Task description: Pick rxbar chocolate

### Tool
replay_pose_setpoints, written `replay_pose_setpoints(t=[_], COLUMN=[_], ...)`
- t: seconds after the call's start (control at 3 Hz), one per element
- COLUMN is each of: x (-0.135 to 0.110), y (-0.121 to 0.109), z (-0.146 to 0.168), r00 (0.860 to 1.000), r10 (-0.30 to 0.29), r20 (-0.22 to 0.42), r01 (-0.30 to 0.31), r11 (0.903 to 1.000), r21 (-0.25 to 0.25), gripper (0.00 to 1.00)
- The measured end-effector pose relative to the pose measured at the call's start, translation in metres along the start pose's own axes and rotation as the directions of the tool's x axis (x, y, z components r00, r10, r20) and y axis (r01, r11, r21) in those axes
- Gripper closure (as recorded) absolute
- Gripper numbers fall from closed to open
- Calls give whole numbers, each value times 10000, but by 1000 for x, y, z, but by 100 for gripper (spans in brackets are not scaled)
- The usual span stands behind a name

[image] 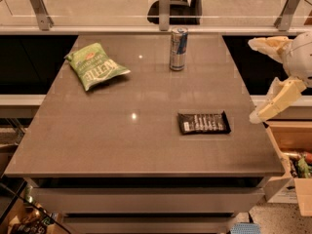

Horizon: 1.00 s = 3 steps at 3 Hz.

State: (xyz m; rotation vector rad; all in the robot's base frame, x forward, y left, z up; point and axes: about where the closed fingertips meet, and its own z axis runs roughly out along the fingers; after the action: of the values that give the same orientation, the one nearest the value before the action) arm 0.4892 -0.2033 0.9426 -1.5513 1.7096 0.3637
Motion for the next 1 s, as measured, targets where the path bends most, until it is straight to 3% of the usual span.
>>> replay_pose_setpoints(t=[1.0], x=[36], y=[29], z=[26], r00=[9884], r10=[376], r20=[1472], r01=[-392], r11=[9992], r21=[78], gripper=[0])
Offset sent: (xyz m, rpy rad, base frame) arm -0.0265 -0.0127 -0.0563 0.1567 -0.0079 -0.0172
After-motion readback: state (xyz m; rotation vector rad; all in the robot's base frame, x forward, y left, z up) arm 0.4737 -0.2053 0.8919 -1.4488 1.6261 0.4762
